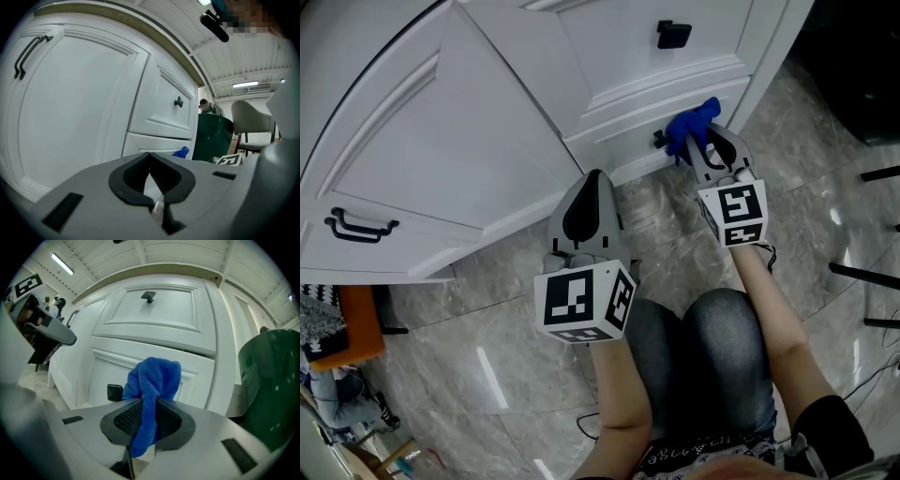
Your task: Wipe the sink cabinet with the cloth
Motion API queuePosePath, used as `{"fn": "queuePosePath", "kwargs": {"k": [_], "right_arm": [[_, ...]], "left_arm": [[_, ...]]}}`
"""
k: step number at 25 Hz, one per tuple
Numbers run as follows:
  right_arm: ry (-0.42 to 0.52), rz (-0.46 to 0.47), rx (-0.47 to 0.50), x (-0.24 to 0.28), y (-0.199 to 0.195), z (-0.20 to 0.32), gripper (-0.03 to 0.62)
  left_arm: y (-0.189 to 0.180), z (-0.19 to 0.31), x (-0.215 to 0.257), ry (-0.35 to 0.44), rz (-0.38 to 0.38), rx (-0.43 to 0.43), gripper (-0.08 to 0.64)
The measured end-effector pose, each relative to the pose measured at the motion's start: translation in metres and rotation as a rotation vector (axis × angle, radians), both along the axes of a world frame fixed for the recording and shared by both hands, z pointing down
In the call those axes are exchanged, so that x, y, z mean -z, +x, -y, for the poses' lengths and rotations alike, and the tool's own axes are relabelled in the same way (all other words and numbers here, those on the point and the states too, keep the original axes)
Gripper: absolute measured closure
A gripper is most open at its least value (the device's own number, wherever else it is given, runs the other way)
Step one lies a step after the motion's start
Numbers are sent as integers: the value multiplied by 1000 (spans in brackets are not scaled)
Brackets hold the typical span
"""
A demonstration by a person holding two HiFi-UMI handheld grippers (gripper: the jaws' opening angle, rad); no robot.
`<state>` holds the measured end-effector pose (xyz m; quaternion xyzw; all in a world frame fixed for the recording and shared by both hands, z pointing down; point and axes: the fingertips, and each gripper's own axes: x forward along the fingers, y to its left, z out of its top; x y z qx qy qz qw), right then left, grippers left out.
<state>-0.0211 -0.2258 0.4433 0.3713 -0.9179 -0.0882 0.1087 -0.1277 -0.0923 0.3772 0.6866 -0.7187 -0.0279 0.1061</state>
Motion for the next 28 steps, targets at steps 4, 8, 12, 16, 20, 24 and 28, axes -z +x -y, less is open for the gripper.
{"fn": "queuePosePath", "kwargs": {"k": [4, 8, 12, 16, 20, 24, 28], "right_arm": [[0, 7, -17, 0, 5, 3, 512], [0, 11, -29, 0, 7, 5, 512], [-7, 20, -46, -1, 13, 9, 512], [-13, 31, -65, -2, 19, 13, 512], [-13, 37, -71, -2, 21, 15, 512], [-9, 36, -72, -2, 22, 16, 512], [-1, 29, -78, -2, 23, 16, 512]], "left_arm": [[0, 1, -1, -3, -2, -1, 555], [0, 1, -2, -3, -4, -3, 555], [0, 2, -3, -4, -4, -3, 555], [1, 3, -3, -4, -7, -6, 555], [0, 3, -4, -4, -6, -6, 555], [0, 4, -4, -3, -7, -4, 555], [-1, 3, -4, -4, -7, -4, 555]]}}
